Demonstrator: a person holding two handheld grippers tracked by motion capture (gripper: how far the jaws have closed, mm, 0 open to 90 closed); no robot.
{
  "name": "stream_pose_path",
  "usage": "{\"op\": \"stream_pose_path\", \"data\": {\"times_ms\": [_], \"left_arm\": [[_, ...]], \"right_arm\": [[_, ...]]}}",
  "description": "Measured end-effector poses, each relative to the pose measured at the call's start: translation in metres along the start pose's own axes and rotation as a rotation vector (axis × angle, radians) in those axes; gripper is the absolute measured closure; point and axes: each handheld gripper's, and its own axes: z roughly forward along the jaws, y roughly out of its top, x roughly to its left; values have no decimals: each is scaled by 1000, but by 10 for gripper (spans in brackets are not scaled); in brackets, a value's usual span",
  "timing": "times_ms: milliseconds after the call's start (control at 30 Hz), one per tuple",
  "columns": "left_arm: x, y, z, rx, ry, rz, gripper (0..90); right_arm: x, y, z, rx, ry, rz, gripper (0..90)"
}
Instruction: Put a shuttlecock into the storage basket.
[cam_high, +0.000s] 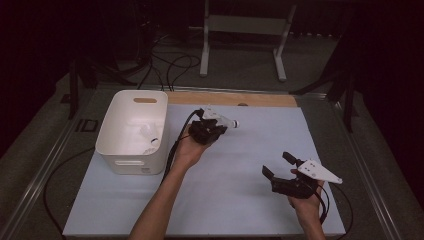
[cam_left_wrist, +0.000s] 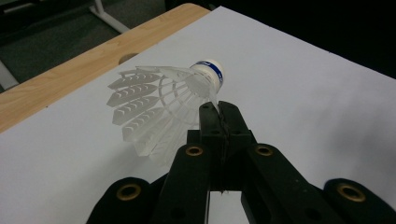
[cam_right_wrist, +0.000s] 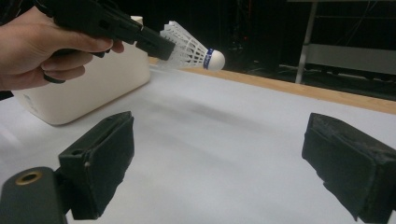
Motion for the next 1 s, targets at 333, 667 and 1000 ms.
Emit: {"op": "stream_pose_path", "data": {"times_ms": [333, 667, 1000], "left_arm": [[-1, 2, -6, -7, -10, 15, 900], [-1, 3, -12, -18, -27, 25, 900], [-2, 4, -18, -28, -36, 40, 900]], "right_arm": [[0, 0, 0, 0, 0, -1, 93], [0, 0, 0, 0, 1, 2, 93], [0, 0, 0, 0, 0, 5, 93]]}}
